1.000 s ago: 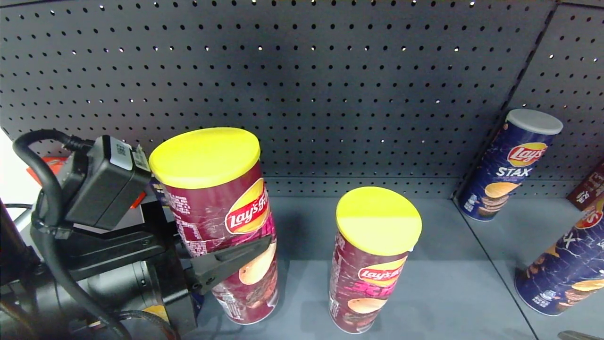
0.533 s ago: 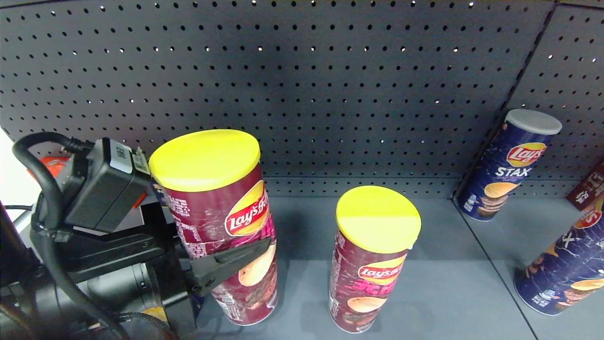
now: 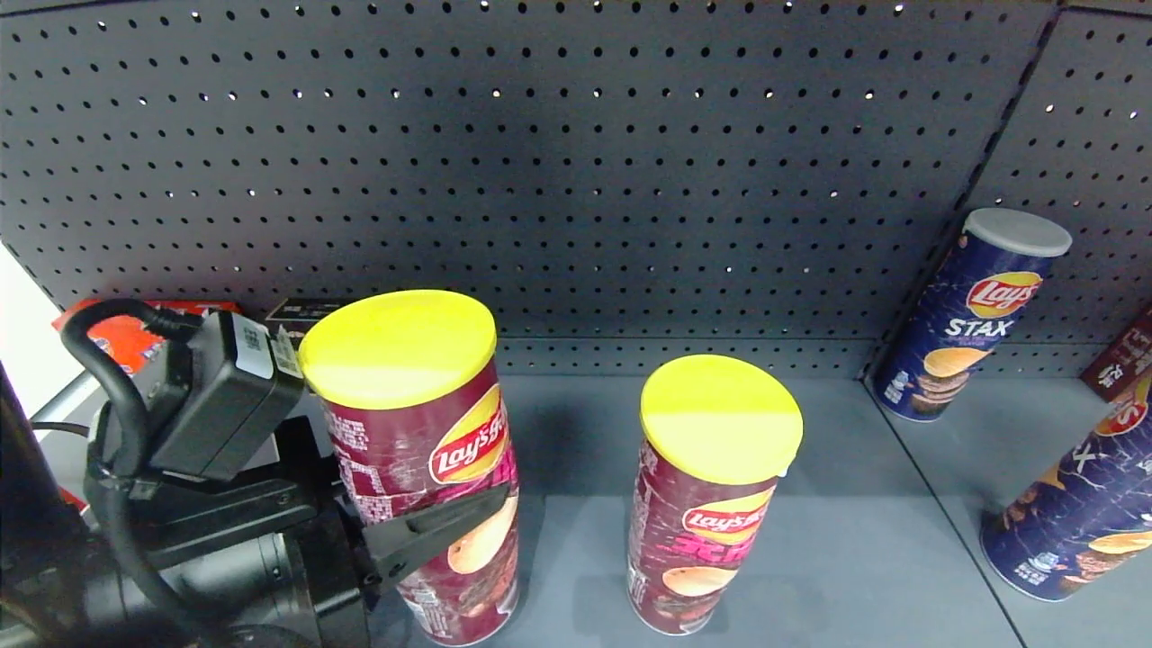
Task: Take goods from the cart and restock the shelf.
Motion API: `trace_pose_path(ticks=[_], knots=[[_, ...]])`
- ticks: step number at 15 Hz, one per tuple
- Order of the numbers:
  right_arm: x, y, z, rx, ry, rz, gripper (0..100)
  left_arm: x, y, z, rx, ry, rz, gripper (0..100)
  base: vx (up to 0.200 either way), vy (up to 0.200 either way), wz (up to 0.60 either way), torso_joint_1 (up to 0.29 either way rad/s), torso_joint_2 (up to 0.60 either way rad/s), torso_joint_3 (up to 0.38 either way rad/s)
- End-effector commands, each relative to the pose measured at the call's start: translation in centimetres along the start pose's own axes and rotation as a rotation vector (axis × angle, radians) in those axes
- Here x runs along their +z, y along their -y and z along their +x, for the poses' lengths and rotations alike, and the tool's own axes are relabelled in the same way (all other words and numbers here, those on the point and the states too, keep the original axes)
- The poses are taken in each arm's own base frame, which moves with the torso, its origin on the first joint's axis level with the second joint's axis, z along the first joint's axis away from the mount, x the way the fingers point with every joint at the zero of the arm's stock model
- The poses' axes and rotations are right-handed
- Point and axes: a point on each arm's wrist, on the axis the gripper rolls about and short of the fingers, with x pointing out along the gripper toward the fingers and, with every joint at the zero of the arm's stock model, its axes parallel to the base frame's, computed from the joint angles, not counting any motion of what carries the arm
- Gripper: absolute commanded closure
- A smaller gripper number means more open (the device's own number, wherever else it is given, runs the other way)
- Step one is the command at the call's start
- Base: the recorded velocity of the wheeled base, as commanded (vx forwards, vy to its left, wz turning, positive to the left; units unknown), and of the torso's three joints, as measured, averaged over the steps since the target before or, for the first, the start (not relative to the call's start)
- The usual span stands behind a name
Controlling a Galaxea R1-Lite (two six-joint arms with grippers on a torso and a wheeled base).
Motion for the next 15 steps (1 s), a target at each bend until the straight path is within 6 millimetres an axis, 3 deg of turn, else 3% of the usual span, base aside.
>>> trace_pose_path(ticks=[1,15], knots=[[0.0,0.1,0.0,-0.027,-0.004,-0.002,0,0.0,0.1,-0.5,0.004,0.009,0.000,100,0.000,0.000,0.00,0.000,0.00,0.000],[-0.1,0.1,0.0,-0.016,-0.004,0.050,0,1.1,-0.2,-0.3,0.020,0.087,0.017,100,0.000,0.000,0.00,0.000,0.00,0.000]])
